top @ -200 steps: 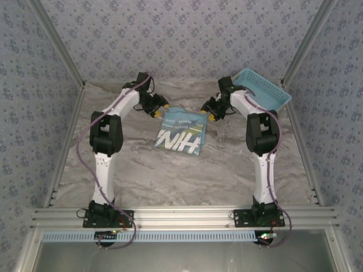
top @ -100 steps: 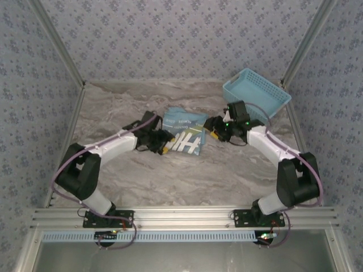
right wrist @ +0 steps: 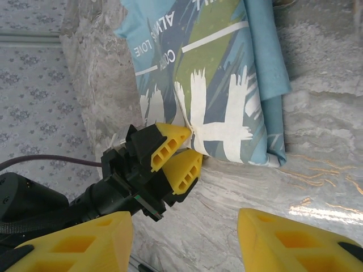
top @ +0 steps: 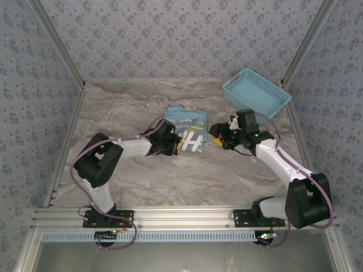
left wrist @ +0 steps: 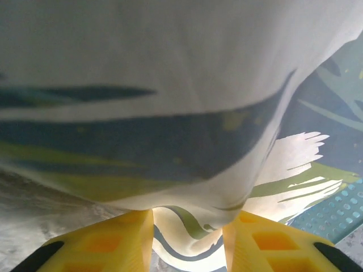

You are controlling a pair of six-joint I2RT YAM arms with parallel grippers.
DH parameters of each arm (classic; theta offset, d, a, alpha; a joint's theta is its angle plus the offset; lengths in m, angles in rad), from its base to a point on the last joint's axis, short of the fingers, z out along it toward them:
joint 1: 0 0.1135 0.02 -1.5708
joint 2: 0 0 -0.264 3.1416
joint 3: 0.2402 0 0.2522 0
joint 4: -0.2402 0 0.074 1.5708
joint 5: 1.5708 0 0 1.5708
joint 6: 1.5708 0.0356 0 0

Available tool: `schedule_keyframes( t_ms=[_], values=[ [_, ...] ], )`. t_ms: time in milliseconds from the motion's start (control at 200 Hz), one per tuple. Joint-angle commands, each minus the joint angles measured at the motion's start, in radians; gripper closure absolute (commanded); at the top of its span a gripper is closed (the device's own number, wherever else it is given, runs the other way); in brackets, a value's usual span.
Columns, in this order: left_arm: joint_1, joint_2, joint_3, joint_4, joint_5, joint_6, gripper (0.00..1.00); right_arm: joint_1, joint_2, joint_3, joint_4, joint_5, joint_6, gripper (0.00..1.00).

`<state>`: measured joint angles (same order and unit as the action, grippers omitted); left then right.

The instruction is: Fold and stack the t-shirts

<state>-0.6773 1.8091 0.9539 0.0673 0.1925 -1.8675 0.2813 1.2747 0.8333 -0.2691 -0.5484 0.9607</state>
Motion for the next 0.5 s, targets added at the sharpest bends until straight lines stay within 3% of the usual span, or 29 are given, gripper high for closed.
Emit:
schedule_keyframes(
  t_ms=[0, 215, 500],
  values=[
    [-0.009, 0.038, 0.044, -0.033, -0.029, -0.078, 0.65, -0.016, -0.033, -0.011, -0.064, -0.027, -0.02, 0.46],
    [0.025, 0.081, 0.042, -0.074, -0.091, -0.139, 0.68, -0.033, -0.075, -0.032, -0.093, -0.025, -0.017, 0.46],
    [0.241, 0.059, -0.01, -0.098, -0.078, -0.039, 0.69, -0.054, -0.142, -0.049, -0.145, -0.004, -0.022, 0.46]
  ],
)
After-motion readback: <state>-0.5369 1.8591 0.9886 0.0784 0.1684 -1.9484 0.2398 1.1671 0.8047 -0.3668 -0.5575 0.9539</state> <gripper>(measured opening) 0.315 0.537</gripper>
